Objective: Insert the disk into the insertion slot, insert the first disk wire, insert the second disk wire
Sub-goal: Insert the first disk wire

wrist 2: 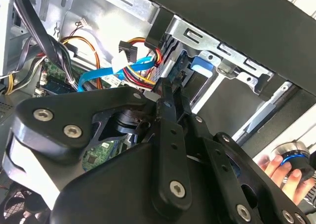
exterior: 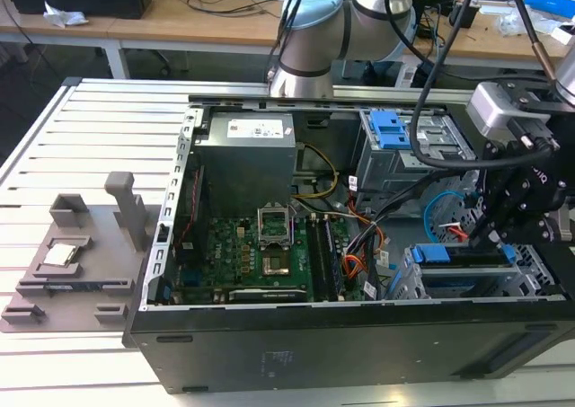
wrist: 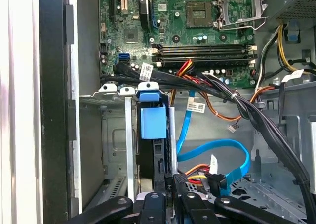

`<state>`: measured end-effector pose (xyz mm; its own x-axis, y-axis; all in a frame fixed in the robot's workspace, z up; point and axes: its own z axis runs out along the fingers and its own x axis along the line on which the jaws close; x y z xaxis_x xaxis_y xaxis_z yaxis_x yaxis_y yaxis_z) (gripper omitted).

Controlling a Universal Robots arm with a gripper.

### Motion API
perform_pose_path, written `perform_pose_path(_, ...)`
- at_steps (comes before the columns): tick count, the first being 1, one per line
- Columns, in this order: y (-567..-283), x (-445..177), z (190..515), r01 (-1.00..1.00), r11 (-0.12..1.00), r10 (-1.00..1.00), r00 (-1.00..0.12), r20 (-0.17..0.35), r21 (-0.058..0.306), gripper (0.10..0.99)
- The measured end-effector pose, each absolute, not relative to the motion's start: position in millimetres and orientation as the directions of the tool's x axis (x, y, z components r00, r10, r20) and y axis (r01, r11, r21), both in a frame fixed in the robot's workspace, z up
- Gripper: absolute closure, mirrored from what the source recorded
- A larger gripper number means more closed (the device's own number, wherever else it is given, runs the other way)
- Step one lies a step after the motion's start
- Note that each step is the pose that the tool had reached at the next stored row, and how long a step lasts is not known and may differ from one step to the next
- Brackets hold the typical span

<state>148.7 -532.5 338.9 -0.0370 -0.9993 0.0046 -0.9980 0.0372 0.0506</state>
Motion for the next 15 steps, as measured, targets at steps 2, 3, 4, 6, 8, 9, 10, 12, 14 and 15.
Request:
perform_pose_path(2,-532.5,150.7,338.6,-0.998,0.037,-0.999,-0.037,0.004,0.051,0.902)
perform_pose_path(3,-532.4,151.4,338.6,-0.998,0.037,-0.999,-0.037,0.004,0.05,0.902)
perform_pose_path(4,-532.4,152.0,338.6,-0.998,0.037,-0.999,-0.037,0.004,0.05,0.902)
perform_pose_path(6,-533.0,152.8,338.6,-0.998,0.036,-0.999,-0.036,0.004,0.05,0.902)
perform_pose_path(8,-534.4,152.9,338.5,-0.998,0.036,-0.999,-0.036,0.004,0.05,0.902)
perform_pose_path(9,-535.1,152.9,338.6,-0.998,0.036,-0.999,-0.036,0.004,0.05,0.902)
perform_pose_path(10,-535.3,152.9,338.6,-0.998,0.036,-0.999,-0.036,0.003,0.051,0.902)
perform_pose_path(12,-535.4,152.9,337.9,-0.998,0.036,-0.999,-0.036,-0.002,0.051,0.902)
perform_pose_path(14,-535.7,152.9,335.6,-0.998,0.036,-0.999,-0.036,-0.004,0.051,0.902)
perform_pose_path(15,-536.3,152.9,335.1,-0.998,0.036,-0.999,-0.036,-0.005,0.051,0.902)
